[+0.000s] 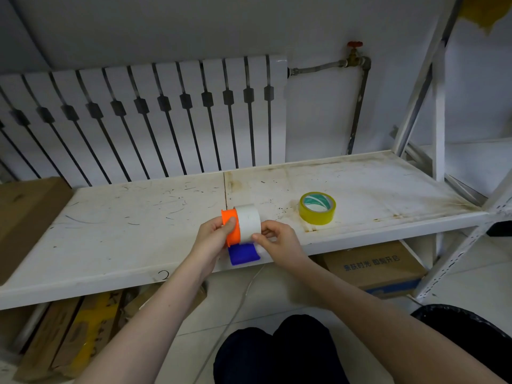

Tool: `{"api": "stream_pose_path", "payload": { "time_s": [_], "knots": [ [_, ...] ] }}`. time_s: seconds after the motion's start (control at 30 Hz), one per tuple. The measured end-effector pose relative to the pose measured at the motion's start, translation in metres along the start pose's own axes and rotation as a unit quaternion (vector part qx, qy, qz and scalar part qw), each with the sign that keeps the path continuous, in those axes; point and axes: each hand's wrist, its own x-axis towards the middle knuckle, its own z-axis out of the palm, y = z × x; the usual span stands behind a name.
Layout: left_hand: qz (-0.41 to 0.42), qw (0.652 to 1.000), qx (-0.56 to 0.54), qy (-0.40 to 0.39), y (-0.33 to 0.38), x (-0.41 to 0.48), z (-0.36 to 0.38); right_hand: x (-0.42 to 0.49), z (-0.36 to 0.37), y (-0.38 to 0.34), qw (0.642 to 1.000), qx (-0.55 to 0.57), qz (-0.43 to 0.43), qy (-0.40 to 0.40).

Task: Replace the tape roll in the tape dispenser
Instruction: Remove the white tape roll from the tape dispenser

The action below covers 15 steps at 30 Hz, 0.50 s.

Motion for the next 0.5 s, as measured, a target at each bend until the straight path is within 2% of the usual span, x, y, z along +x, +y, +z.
{"api": "stream_pose_path", "payload": {
  "time_s": [0.17, 0.27, 0.33, 0.5],
  "knots": [
    [0.0, 0.999, 0.041, 0.013, -0.004, 0.006, -0.006, 0.001, -0.028, 0.019, 0.995, 0.024, 0.034, 0.092],
    [-0.004, 0.998, 0.065, 0.006, -0.01, 0.012, -0.004, 0.003, -0.047, 0.027, 0.995, -0.04, 0.013, 0.088],
    [0.007, 0.993, 0.121, -0.007, -0.013, 0.018, 0.0, 0.007, -0.055, 0.026, 0.993, -0.076, -0.006, 0.088],
    [-0.02, 0.979, 0.202, 0.034, -0.022, 0.033, 0.001, 0.02, -0.077, 0.031, 0.961, -0.181, -0.062, 0.198]
  ]
}}
